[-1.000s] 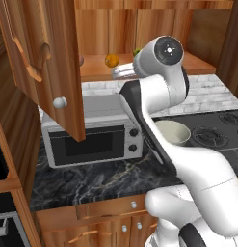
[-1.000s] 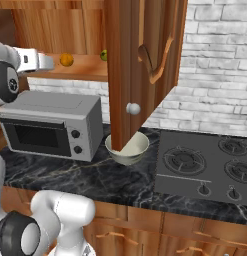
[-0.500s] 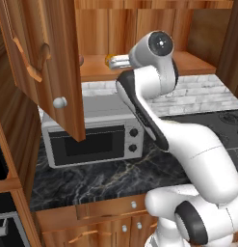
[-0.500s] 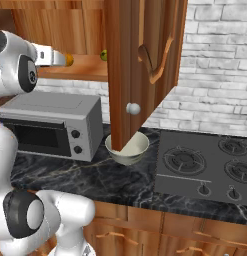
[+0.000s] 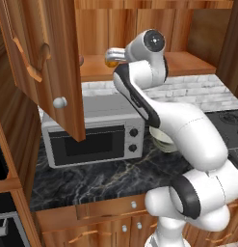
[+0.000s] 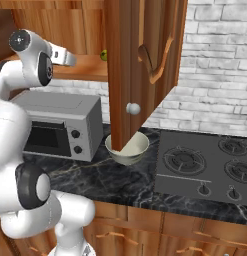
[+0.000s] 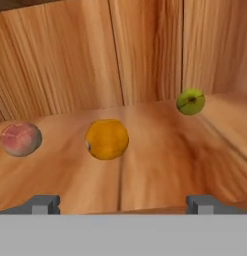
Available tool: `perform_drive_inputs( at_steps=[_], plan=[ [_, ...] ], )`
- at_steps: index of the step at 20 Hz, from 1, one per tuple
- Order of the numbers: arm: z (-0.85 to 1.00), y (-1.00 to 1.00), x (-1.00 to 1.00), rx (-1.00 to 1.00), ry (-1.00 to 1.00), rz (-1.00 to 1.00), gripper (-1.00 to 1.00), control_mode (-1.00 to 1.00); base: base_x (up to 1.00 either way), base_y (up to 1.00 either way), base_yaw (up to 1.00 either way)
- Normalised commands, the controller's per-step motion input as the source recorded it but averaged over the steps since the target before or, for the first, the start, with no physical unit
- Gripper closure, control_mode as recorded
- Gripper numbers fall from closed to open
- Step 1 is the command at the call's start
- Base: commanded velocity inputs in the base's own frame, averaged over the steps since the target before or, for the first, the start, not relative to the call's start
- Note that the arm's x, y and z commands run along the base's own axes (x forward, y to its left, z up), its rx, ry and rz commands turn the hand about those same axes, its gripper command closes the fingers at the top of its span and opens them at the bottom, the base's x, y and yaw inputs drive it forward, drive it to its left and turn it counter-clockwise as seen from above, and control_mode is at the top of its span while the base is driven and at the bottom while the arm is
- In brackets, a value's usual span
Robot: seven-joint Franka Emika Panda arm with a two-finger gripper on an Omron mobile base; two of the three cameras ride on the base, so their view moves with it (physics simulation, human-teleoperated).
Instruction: Open the cabinet. Pick the peach and orange from the cabinet and place them into the bowl. Then close the cabinet.
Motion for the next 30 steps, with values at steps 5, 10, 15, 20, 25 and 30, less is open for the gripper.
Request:
perform_drive_inputs(
  at_steps=[5,10,15,20,25,30],
  plan=[
    [-0.08,0.02,0.59,0.01,0.04,0.00,-1.00,-1.00,0.00,0.00,0.00],
    [-0.01,0.14,0.46,0.01,0.07,0.00,-1.00,-1.00,0.00,0.00,0.00],
    [-0.07,0.35,0.12,0.00,0.03,0.00,-1.00,-1.00,0.00,0.00,0.00],
    [-0.08,0.00,0.21,-0.01,0.00,0.00,-1.00,-1.00,0.00,0.00,0.00],
    [-0.18,0.03,0.44,0.00,0.00,0.00,-1.00,-1.00,0.00,0.00,0.00],
    [-0.30,0.15,0.48,0.00,0.01,0.00,-1.00,-1.00,0.00,0.00,0.00]
  ],
)
